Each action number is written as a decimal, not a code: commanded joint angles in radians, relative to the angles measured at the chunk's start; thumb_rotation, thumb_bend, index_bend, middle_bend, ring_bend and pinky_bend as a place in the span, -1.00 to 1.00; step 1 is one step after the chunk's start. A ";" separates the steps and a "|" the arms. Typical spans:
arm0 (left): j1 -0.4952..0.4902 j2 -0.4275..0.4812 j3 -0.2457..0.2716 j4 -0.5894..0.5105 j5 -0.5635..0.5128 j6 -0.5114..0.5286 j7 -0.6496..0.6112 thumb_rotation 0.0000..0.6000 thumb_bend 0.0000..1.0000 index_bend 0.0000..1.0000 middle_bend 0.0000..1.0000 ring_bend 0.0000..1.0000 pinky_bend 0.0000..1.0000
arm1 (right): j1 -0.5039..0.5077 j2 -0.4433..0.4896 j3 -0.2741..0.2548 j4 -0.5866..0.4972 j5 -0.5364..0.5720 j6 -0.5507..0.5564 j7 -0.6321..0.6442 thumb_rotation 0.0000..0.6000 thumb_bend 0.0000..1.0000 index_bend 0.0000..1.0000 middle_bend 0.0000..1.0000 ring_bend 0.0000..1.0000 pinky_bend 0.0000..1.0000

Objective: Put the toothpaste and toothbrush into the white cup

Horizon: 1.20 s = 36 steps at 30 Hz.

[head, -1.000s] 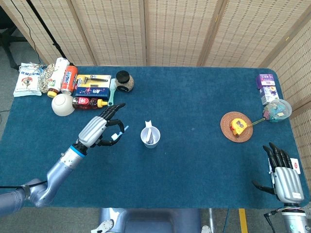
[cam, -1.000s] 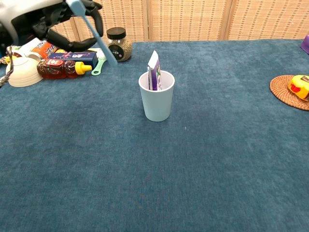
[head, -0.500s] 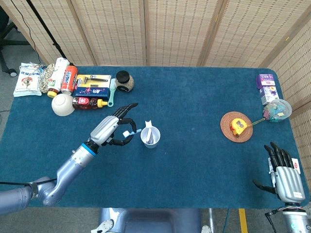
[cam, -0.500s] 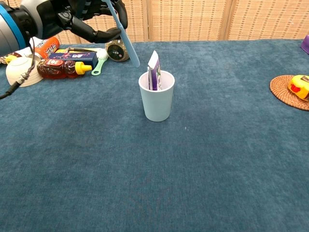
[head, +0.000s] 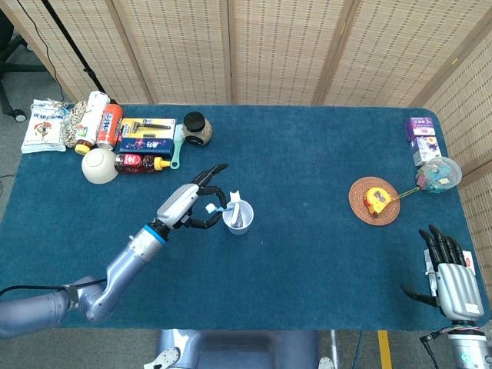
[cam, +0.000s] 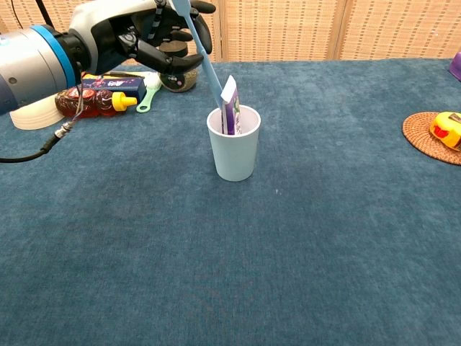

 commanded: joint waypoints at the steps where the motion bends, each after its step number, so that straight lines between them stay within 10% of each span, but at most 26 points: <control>1: -0.009 -0.024 -0.006 0.030 -0.013 -0.018 -0.017 1.00 -0.11 0.33 -1.00 -1.00 -1.00 | 0.000 -0.001 0.000 0.002 0.001 -0.001 -0.001 1.00 -1.00 -1.00 -1.00 -1.00 -0.94; 12: -0.029 -0.107 -0.010 0.145 -0.023 -0.054 -0.059 1.00 -0.11 0.25 -1.00 -1.00 -1.00 | 0.004 -0.006 0.001 0.011 0.011 -0.013 0.001 1.00 -1.00 -1.00 -1.00 -1.00 -0.94; 21: -0.029 -0.111 -0.004 0.165 -0.007 -0.067 -0.088 1.00 -0.12 -0.72 -1.00 -1.00 -1.00 | 0.005 -0.007 0.001 0.013 0.010 -0.013 0.002 1.00 -1.00 -1.00 -1.00 -1.00 -0.94; 36: 0.081 0.068 0.028 0.017 0.119 0.153 0.078 1.00 -0.15 -1.00 -1.00 -1.00 -1.00 | -0.004 0.002 0.005 0.005 -0.001 0.015 0.011 1.00 -1.00 -1.00 -1.00 -1.00 -0.94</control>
